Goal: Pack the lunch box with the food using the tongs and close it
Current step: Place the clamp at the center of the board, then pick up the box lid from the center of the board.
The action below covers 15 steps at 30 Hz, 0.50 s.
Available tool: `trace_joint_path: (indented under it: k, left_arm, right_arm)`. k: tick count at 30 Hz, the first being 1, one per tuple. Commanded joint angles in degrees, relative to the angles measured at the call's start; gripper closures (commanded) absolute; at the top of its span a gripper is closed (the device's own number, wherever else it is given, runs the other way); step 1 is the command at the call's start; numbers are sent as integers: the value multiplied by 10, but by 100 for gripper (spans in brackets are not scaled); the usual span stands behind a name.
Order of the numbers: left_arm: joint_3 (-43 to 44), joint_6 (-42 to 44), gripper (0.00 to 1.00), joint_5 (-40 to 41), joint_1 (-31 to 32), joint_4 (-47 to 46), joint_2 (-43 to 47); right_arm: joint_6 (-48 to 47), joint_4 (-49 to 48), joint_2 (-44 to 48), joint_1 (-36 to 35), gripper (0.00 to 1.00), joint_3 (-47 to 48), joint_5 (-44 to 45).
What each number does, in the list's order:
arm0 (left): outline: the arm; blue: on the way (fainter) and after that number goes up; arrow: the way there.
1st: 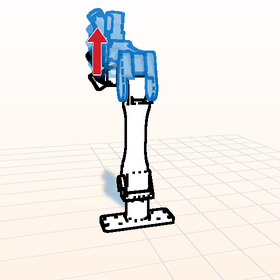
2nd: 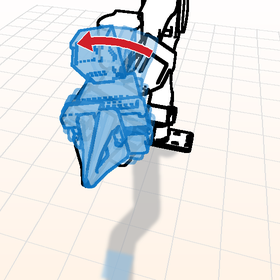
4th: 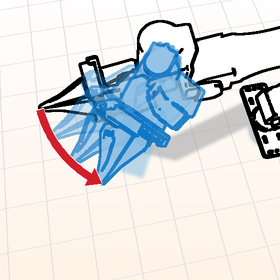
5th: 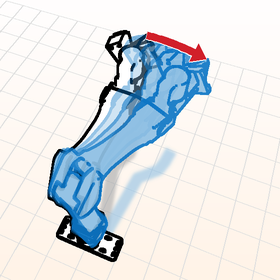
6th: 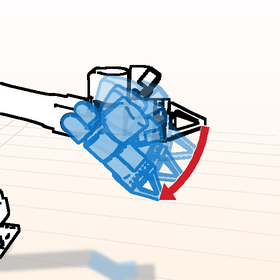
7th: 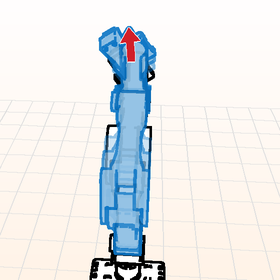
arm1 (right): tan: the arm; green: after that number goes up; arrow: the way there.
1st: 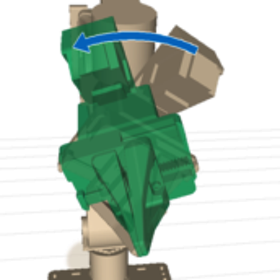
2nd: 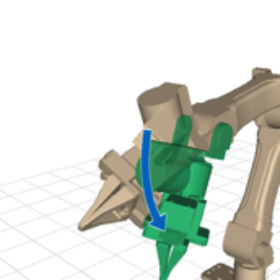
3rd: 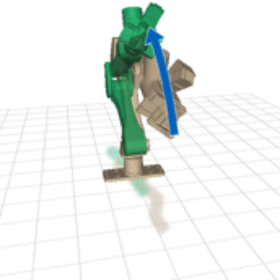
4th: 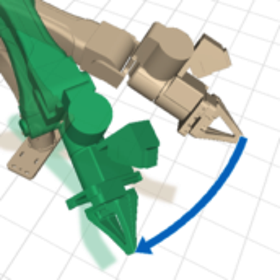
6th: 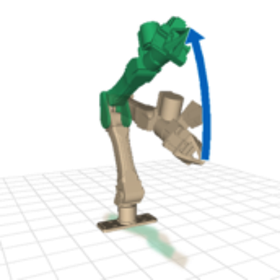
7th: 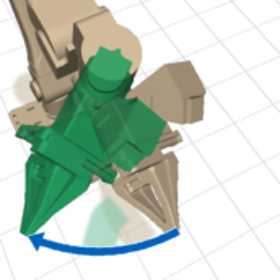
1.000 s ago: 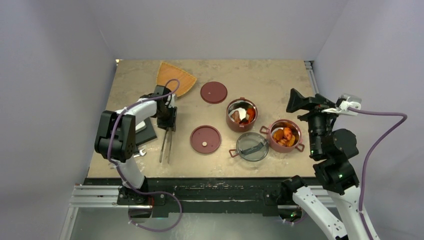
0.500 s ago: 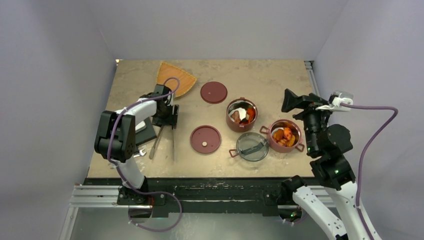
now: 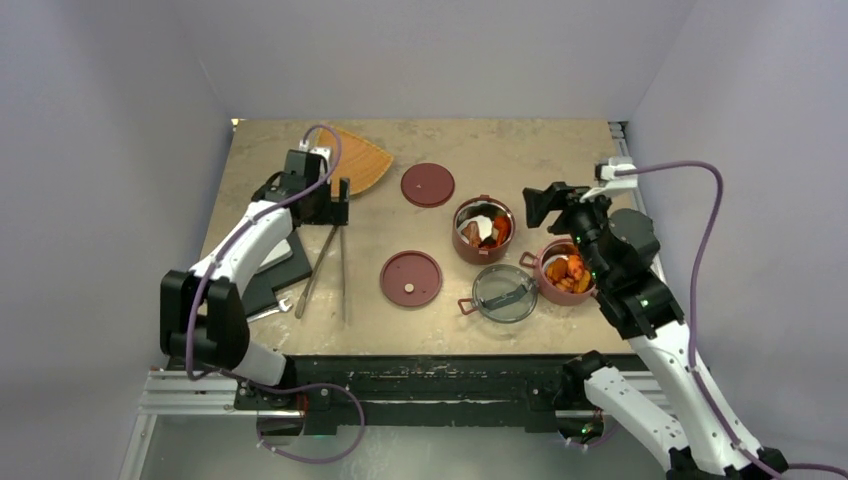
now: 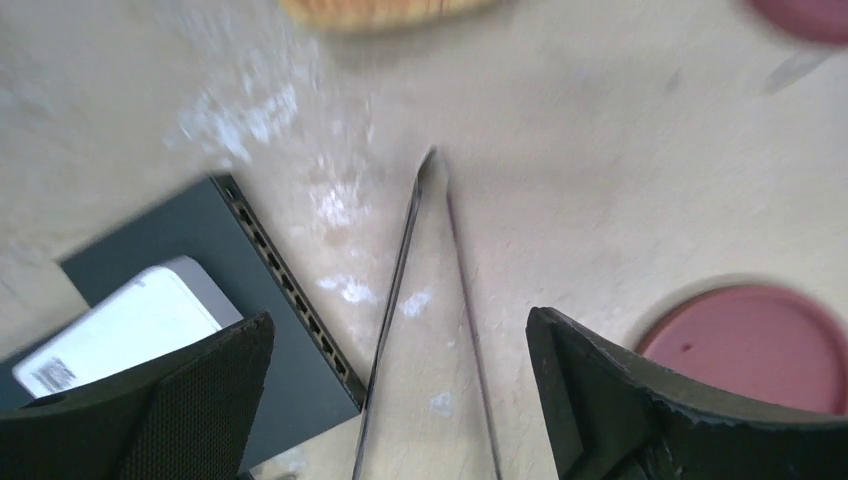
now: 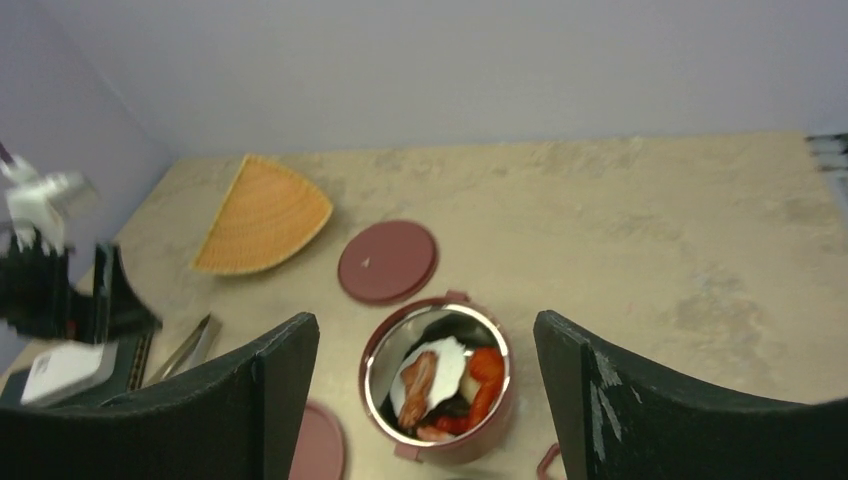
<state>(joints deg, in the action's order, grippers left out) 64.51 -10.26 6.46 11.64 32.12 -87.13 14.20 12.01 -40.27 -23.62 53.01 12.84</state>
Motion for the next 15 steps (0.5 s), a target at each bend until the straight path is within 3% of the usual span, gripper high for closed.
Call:
trace_joint_path:
  k: [1,6,10,14,15]
  left_arm:
    - [46,-4,4,-4,-3,-87,83]
    - [33,-24,4,-44,-2,-200,112]
    - [-4,-26,4,-46,-3,-242,118]
    - [-33,-16,4,-21,-3,-225,144]
    - [-43,-21,4,-21,-3,-232,153]
  right_arm:
    - [41,16,-34,-1,21,3,-113]
    - [116,0,-67,-15,29,-32,-197]
    - [162,1,-84,-101,31,-45,-129]
    - [173,6,-138,-194,31,-43,-72]
    - [228,0,-154,-208,36,-46,-66]
